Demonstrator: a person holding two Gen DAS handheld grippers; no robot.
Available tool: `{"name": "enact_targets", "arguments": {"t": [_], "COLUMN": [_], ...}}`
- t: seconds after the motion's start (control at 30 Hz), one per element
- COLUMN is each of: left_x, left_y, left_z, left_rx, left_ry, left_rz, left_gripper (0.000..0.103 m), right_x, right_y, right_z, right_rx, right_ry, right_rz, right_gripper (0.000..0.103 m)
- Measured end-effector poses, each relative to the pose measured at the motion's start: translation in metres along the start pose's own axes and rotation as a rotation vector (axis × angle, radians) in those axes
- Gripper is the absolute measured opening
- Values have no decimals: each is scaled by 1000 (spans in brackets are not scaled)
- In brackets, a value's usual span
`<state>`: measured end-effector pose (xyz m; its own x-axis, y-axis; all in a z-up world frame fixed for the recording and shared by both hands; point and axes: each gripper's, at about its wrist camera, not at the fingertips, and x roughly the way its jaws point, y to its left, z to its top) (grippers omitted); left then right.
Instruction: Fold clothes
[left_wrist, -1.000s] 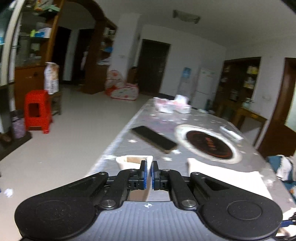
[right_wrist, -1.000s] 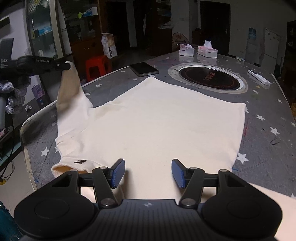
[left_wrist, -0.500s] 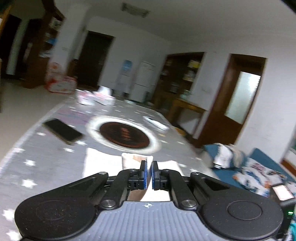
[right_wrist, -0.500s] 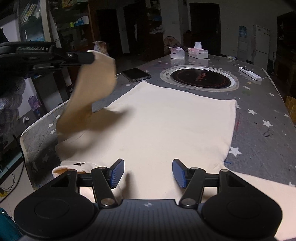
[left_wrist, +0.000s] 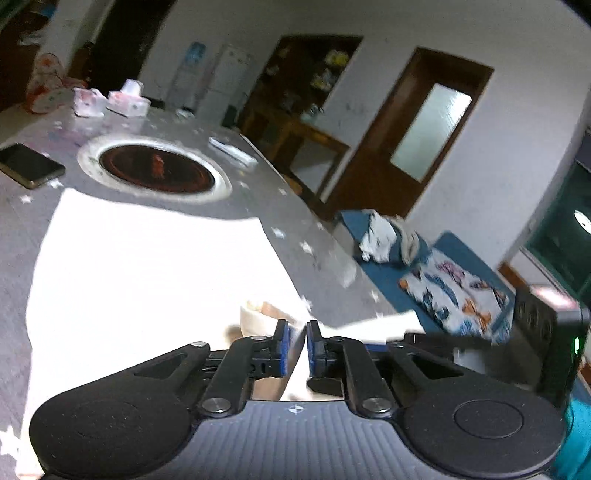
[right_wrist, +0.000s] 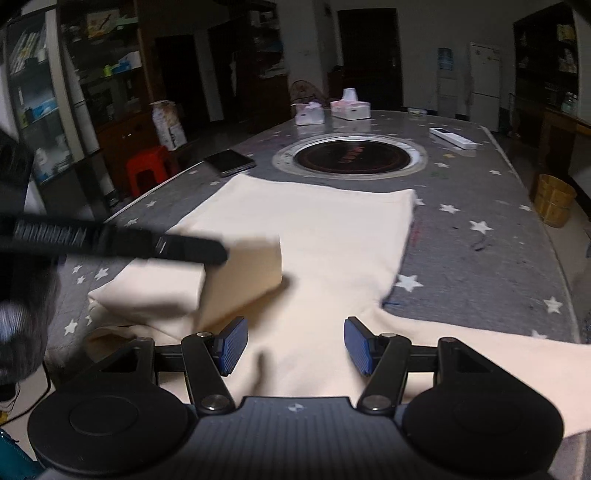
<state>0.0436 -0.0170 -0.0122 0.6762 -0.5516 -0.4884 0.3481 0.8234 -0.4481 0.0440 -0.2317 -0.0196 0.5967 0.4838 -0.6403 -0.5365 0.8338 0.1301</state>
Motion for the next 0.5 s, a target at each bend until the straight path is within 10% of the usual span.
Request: {"name": "enact_targets", "arguments": {"t": [0.13,0.5], "left_x": [-11,-43], "left_y": [7,63], "left_z": [-7,-6], "left_rx": [10,-48], "left_ry": [17,-33], "left_rz": [2,161], "left_gripper": [42,32], "right_x": [-3,-2], "right_y": [-7,9], "right_z": [2,14], "right_rx": [15,-7], "right_ry": [-14,-79], "right_rz": [-17,-9], "right_gripper": [59,53]}}
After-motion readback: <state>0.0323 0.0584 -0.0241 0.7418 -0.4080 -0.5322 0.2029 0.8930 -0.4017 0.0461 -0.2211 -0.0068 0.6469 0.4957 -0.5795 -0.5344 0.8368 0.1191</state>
